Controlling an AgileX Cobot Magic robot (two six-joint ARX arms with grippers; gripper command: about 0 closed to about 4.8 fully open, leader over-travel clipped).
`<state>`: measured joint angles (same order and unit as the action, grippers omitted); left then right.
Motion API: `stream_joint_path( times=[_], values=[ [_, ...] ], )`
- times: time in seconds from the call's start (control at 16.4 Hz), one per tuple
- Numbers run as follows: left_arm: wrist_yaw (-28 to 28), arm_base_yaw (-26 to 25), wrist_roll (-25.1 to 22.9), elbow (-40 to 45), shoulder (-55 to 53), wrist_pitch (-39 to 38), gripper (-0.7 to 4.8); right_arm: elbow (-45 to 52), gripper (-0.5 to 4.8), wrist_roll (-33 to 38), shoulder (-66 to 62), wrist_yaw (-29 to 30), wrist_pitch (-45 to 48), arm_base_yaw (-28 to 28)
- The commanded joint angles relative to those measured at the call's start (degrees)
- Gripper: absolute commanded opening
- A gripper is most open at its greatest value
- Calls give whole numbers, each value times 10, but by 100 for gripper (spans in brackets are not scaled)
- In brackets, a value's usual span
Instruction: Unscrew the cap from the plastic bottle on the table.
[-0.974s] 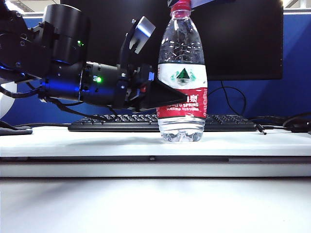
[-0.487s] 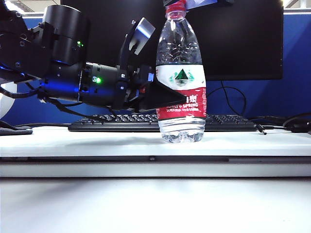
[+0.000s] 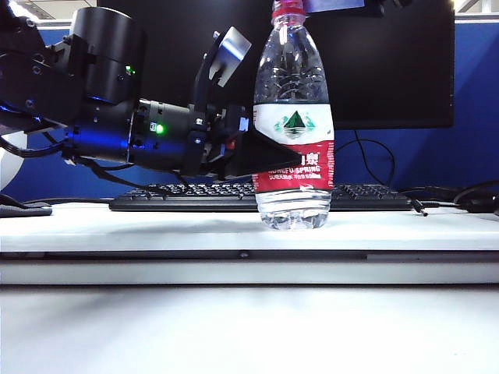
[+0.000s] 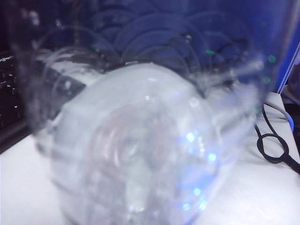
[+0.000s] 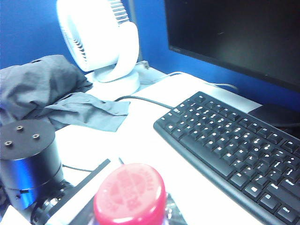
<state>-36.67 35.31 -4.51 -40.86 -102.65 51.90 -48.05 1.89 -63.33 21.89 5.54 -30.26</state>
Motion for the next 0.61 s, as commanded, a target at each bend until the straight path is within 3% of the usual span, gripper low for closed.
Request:
stream_joint_path(
  times=[0.06, 0.61],
  values=[
    [4, 0, 0, 4, -4, -35, 35, 0, 144, 1, 1, 3, -4, 3],
    [4, 0, 0, 4, -4, -36, 35, 0, 144, 14, 5, 1, 23, 3]
  ],
)
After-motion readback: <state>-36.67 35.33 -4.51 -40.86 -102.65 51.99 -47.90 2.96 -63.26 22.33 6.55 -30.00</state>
